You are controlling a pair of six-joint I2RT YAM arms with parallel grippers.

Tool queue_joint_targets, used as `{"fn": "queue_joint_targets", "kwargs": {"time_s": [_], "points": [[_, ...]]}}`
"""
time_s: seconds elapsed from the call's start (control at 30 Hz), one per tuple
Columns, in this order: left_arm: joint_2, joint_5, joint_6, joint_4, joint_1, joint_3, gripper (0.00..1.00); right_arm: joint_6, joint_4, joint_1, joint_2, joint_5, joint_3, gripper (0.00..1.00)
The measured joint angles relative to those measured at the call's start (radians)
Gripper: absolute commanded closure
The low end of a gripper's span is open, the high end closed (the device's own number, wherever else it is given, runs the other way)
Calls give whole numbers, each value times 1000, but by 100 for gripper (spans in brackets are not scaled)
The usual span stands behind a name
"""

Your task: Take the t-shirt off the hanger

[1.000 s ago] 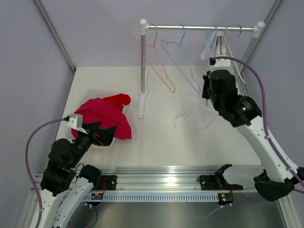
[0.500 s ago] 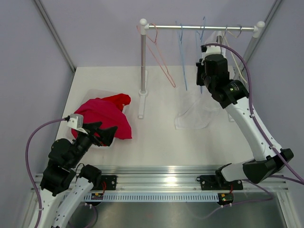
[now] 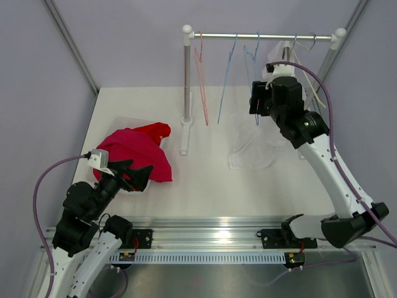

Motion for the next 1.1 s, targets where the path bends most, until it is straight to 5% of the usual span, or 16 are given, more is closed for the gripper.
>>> {"fn": "queue_joint_targets", "kwargs": {"time_s": [0.13,0.3,0.73,1.1], "points": [[-8,1,0,0,0,0,1,21,2,0,-126,-11,2,28],[-24,2,0,0,0,0,1,15,20,-11,-215,72,66,41],[-45,6,4,0,-23,0,1,3,-147,-222,123,140,388,31],[-52,7,7,0,-27,0,1,34,-252,-294,256,50,494,70]]}}
